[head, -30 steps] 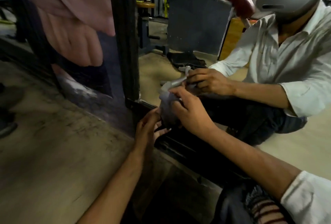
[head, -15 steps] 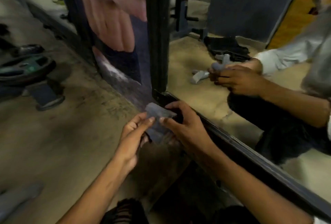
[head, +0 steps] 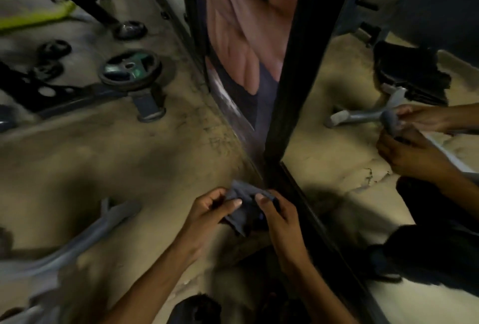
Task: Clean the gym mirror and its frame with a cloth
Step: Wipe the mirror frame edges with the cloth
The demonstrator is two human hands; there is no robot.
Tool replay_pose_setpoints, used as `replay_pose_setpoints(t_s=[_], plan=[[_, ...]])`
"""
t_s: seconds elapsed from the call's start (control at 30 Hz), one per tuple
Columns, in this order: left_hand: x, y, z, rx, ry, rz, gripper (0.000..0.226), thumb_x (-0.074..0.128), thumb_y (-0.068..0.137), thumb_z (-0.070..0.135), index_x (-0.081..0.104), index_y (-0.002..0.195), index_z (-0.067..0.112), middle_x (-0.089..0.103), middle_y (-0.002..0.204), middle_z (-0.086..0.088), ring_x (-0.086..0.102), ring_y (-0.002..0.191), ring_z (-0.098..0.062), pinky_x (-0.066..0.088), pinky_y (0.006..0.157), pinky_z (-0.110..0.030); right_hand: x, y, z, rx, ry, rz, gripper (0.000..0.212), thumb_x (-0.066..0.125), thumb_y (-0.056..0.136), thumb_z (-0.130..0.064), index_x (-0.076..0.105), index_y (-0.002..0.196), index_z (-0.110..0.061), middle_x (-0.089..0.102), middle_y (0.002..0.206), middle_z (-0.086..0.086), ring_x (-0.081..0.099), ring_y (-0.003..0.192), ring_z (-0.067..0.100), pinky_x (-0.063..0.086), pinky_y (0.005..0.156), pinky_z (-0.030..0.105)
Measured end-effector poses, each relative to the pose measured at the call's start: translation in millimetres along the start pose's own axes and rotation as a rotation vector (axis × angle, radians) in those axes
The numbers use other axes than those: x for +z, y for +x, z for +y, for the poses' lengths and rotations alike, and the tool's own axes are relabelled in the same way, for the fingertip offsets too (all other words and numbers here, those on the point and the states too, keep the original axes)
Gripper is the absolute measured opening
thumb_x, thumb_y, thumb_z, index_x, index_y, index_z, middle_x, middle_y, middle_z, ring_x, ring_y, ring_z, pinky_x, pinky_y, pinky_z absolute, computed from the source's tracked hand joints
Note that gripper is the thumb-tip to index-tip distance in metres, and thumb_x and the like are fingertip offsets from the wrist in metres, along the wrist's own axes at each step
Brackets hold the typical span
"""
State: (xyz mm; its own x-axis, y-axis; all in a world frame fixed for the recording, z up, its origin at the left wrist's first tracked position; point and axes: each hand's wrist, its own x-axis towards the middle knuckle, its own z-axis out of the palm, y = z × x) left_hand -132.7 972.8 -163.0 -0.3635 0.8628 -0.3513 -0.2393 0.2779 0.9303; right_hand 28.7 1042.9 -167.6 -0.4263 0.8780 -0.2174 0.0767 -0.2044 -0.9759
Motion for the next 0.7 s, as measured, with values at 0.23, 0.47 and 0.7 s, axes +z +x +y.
replay_pose_setpoints(t_s=[0.23, 0.47, 0.7], plan=[[7, -81, 140, -0.078, 0.011, -0.009, 0.027, 0.074, 0.097, 0.016, 0.068, 0.12, 0.004, 0.079, 0.097, -0.009, 0.077, 0.09, -0.02, 0.059, 0.073, -0.027, 6, -59, -142, 0.064, -0.051, 0.001, 0.015, 0.064, 0.097, -0.04, 0.075, 0.098, -0.029, 0.071, 0.096, 0.01, 0.07, 0.089, 0.028, 0.057, 0.074, 0.04], [30, -152, 245, -0.099, 0.126, 0.068, 0.015, 0.076, 0.095, 0.005, 0.067, 0.105, -0.002, 0.076, 0.088, -0.012, 0.072, 0.082, -0.019, 0.053, 0.071, -0.028, -7, -115, -260, 0.086, -0.273, -0.088, 0.032, 0.069, 0.096, -0.053, 0.06, 0.124, -0.065, 0.069, 0.127, -0.026, 0.063, 0.12, -0.004, 0.054, 0.099, 0.023], [36, -179, 285, -0.137, -0.157, 0.069, 0.022, 0.069, 0.095, 0.002, 0.066, 0.076, 0.013, 0.063, 0.076, -0.008, 0.066, 0.078, -0.018, 0.05, 0.064, -0.026, -11, -124, -303, 0.427, -0.013, -0.084, 0.057, 0.062, 0.095, -0.064, 0.061, 0.132, -0.021, 0.071, 0.112, 0.0, 0.072, 0.091, 0.018, 0.06, 0.074, 0.037]])
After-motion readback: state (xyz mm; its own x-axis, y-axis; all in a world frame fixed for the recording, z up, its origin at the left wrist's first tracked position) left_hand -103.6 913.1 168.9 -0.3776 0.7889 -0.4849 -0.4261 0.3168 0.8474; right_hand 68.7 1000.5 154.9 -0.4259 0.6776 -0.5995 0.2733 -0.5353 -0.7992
